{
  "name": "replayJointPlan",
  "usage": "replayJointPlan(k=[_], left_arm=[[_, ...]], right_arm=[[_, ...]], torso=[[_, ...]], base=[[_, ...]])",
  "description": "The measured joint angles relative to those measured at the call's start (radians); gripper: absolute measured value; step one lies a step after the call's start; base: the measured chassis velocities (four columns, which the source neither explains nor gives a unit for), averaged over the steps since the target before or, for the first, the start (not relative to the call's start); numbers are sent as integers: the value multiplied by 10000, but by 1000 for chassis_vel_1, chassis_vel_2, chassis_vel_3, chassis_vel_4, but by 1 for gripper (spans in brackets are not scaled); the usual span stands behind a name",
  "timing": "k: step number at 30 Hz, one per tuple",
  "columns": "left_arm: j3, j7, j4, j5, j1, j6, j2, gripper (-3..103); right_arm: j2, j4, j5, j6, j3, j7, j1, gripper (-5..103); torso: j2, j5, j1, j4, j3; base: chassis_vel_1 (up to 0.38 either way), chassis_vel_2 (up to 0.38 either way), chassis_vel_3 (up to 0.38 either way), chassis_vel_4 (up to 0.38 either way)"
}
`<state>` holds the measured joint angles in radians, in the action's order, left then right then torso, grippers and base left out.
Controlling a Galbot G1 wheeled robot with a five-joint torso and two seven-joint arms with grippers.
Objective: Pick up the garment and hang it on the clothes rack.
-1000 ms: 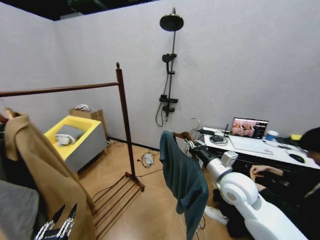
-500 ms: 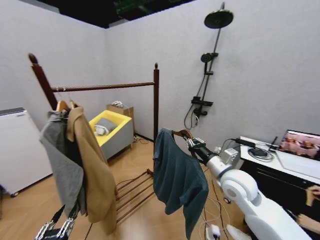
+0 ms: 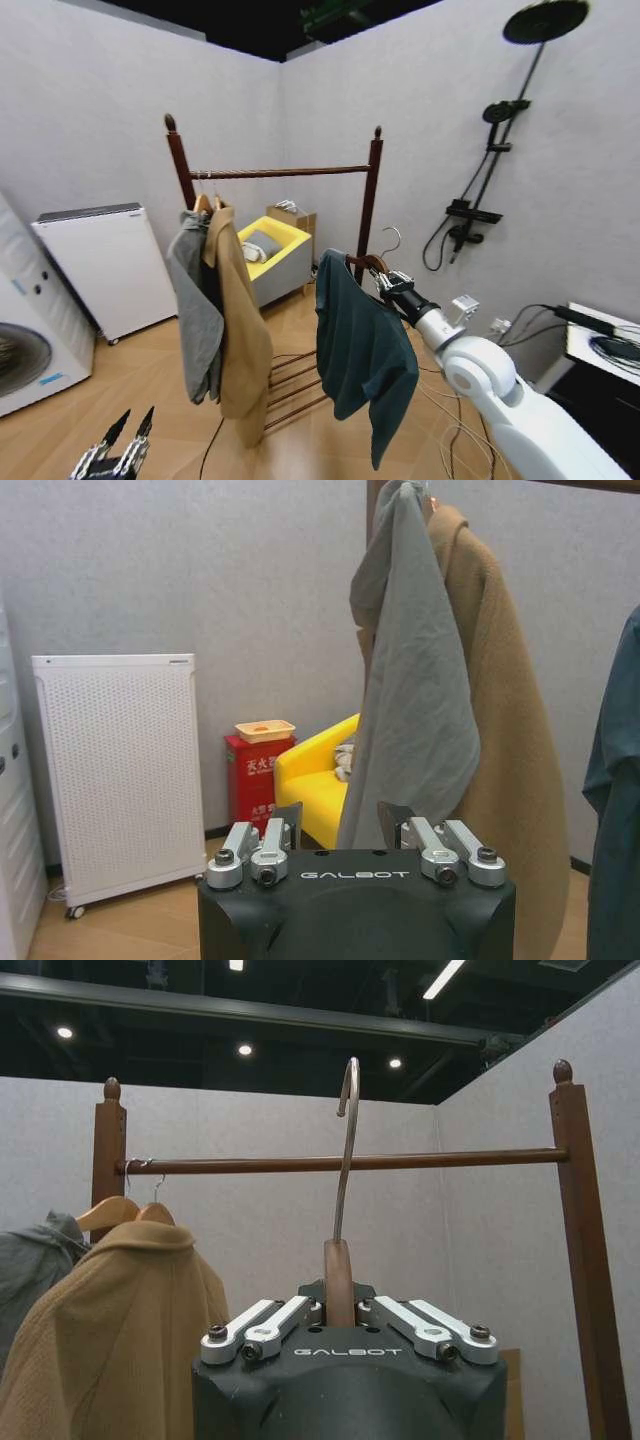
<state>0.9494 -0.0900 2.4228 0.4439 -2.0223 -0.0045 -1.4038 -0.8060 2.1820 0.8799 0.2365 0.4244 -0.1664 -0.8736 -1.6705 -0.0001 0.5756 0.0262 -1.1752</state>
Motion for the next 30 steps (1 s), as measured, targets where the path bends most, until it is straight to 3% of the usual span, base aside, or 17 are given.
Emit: replayJointPlan(k=[3,19,30], left_arm=[[-1,-3,0,0,0,0,0,46],[0,-3,0,0,0,0,0,46],[-1,-3,0,0,0,0,0,46]], right_arm=[[115,-192,165,-46,-209,-197,659,10],[71,-620,34,199,-661,-160,1371,10],[-80,-551,-158,209,-742,121,1415,10]], torso=[[0,1,0,12,0],[-2,1,-2,7,1],[1,1,3,6,-1]], base=[[0,0,0,0],[-2,3,3,-3],[-111,97,103,-107]])
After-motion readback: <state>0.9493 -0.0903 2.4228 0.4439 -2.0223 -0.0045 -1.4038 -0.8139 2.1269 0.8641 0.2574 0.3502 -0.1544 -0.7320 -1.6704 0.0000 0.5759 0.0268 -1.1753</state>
